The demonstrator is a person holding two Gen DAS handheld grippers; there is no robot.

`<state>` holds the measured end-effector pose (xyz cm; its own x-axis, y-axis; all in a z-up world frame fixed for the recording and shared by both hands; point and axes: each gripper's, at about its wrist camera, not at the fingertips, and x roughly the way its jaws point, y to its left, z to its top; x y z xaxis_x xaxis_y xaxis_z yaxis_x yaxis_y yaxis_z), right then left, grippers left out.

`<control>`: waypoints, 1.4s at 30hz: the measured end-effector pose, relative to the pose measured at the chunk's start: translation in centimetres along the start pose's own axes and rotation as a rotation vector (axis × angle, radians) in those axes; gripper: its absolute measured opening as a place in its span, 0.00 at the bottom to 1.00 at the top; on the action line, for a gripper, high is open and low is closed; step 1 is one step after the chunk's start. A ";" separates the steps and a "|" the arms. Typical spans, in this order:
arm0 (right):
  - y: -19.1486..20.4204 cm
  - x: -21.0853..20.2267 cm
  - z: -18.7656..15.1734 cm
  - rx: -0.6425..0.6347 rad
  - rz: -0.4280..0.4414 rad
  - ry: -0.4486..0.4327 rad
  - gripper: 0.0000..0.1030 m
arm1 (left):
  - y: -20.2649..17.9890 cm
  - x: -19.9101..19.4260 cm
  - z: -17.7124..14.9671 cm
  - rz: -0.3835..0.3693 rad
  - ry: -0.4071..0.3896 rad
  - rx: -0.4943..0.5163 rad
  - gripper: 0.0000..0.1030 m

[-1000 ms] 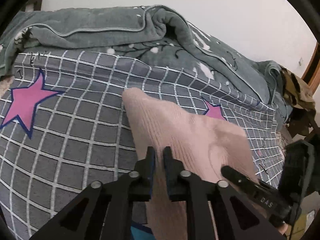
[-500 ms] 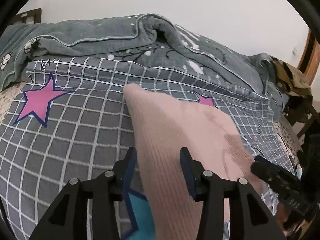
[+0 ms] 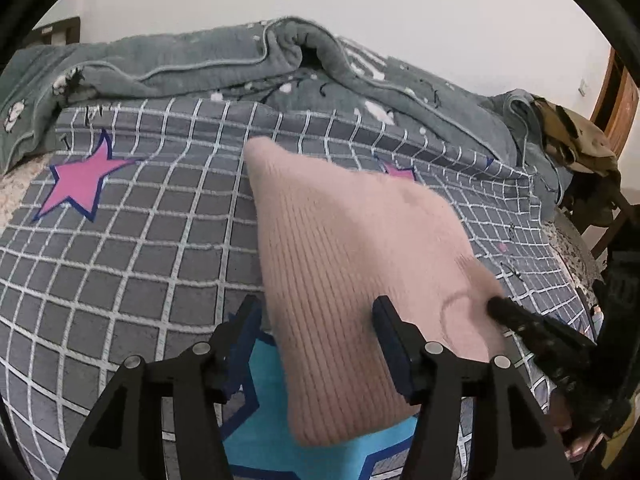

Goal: Fold small clothes

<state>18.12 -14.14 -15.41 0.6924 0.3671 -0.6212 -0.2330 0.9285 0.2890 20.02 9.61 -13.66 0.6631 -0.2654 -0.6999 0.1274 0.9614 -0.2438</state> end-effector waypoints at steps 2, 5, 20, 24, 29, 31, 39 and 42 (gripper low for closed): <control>-0.6 1.1 -0.1 0.024 0.006 0.048 0.05 | -0.1 0.3 0.1 -0.002 0.007 0.007 0.54; -0.4 2.8 -0.9 0.011 -0.018 0.137 0.06 | 0.0 1.1 -0.1 -0.010 0.042 -0.011 0.54; 2.5 -2.5 3.2 -0.022 -0.150 0.105 0.52 | -2.0 -2.0 0.7 0.078 0.050 0.009 0.61; 2.9 -4.4 3.8 -0.021 -0.138 0.118 0.53 | -2.7 -4.1 0.8 0.100 0.032 0.001 0.65; 3.7 -7.3 3.9 -0.033 -0.216 0.088 0.78 | -3.5 -6.9 1.0 0.116 0.004 -0.011 0.72; 4.1 -8.5 3.7 -0.052 -0.255 0.059 0.84 | -4.0 -8.2 0.7 0.123 -0.003 -0.009 0.77; 4.0 -13.5 2.4 -0.040 -0.291 0.022 0.94 | -5.9 -12.1 -0.9 0.158 -0.029 0.027 0.81; 4.2 -15.1 1.8 -0.038 -0.296 0.017 0.94 | -6.4 -13.5 -1.5 0.164 -0.042 0.029 0.82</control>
<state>7.93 -15.91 -3.51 0.7226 0.0803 -0.6866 -0.0479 0.9967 0.0662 9.21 6.89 -3.65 0.7072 -0.1023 -0.6995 0.0363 0.9934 -0.1086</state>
